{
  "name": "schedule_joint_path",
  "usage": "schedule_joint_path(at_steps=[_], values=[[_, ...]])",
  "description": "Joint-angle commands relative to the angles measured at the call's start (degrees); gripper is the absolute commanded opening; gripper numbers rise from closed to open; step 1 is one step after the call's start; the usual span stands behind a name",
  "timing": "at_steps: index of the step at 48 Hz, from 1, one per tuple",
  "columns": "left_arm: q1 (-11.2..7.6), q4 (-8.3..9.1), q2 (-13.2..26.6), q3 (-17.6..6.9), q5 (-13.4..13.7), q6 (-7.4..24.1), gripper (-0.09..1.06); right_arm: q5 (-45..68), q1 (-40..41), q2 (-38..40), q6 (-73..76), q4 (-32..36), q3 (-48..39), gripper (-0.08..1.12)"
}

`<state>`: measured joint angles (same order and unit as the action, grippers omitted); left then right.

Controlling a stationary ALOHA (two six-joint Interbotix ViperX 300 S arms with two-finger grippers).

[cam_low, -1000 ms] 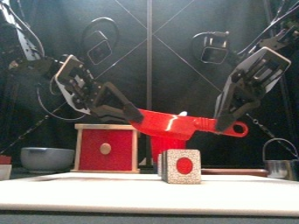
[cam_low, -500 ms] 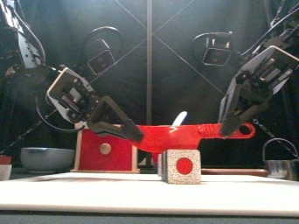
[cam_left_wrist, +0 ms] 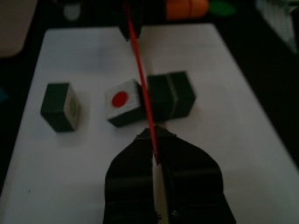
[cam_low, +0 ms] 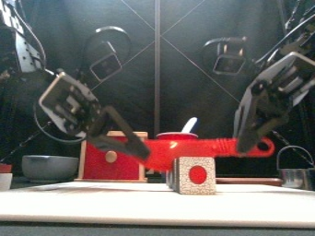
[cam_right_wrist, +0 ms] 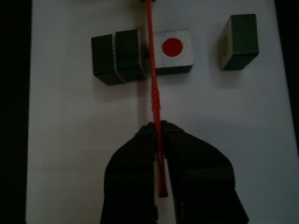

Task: Cut the sushi into 4 pieces with the knife
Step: Cut the sushi into 4 pieces

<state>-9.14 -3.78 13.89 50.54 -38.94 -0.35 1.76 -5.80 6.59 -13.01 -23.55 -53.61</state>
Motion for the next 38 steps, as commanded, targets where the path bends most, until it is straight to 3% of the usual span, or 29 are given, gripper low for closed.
schedule_joint_path(at_steps=[1,19,28,38], values=[[-0.26,-0.53,0.26,-1.05,0.09,0.18,0.29,0.62,0.09,0.35,-0.09,0.0,1.14,0.07],[-0.26,-3.78,6.24,-2.37,0.35,0.53,0.29,0.79,0.09,-5.36,-0.09,-0.79,1.67,0.07],[0.09,-3.87,6.42,-3.16,0.35,0.7,0.29,0.79,0.44,-5.98,-0.18,-0.26,1.85,0.07],[2.64,-3.87,5.98,-3.6,0.35,0.79,0.29,0.79,3.69,-5.89,-0.18,0.09,2.2,0.07]])
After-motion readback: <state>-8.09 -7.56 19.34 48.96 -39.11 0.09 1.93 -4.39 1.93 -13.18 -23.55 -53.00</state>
